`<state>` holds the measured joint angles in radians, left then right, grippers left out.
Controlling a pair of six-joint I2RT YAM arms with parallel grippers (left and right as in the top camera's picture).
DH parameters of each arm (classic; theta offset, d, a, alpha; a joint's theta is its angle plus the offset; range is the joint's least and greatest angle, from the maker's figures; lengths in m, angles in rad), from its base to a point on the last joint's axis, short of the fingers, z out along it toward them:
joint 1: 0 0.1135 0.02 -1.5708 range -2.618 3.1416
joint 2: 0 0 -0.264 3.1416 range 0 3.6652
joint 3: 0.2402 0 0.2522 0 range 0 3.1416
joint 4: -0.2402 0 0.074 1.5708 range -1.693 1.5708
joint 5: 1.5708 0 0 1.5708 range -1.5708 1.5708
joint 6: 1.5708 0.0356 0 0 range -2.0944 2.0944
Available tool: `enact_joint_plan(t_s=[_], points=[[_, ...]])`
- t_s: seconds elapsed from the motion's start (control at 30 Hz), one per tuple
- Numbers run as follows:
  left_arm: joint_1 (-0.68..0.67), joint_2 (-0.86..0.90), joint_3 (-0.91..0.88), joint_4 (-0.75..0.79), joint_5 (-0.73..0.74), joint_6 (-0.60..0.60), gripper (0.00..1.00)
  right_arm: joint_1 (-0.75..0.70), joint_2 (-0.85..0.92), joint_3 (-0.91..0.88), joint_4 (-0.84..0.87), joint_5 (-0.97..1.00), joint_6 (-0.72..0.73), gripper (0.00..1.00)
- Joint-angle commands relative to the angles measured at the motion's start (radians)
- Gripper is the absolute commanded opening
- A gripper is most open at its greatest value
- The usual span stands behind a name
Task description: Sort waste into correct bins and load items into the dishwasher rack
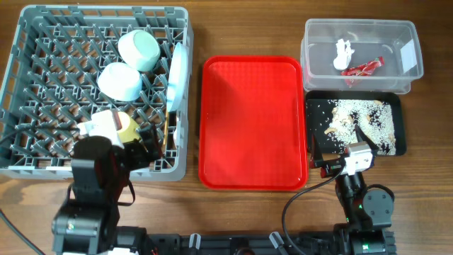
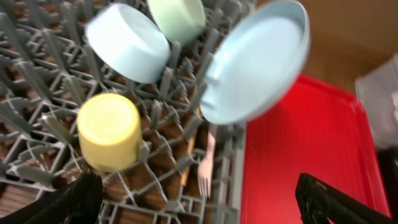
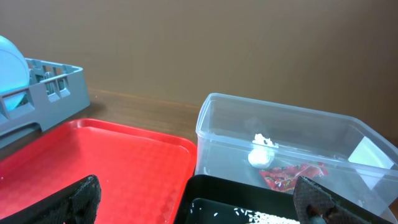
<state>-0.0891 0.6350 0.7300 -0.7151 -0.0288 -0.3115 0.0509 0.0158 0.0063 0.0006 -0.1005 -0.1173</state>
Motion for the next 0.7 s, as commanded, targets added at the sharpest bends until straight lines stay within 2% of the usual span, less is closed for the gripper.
enact_joint_plan(t_s=[0.0, 0.17, 0.33, 0.47, 0.57, 0.67], points=[[0.070, -0.124, -0.158, 0.111, 0.053, 0.017, 1.00, 0.004, 0.001, -0.001, 0.005, -0.004, 0.013, 1.00], [0.142, -0.366, -0.433, 0.356, 0.130, 0.017, 1.00, 0.004, 0.001, -0.001, 0.005, -0.004, 0.013, 1.00], [0.155, -0.547, -0.604, 0.566, 0.106, 0.022, 1.00, 0.004, 0.001, -0.001, 0.005, -0.004, 0.013, 1.00], [0.155, -0.624, -0.716, 0.831, 0.103, 0.157, 1.00, 0.004, 0.001, -0.001, 0.005, -0.004, 0.013, 1.00], [0.155, -0.632, -0.724, 0.809, 0.107, 0.178, 1.00, 0.004, 0.001, -0.001, 0.005, -0.004, 0.013, 1.00], [0.155, -0.632, -0.724, 0.660, 0.137, 0.164, 1.00, 0.004, 0.001, -0.001, 0.005, -0.004, 0.013, 1.00]])
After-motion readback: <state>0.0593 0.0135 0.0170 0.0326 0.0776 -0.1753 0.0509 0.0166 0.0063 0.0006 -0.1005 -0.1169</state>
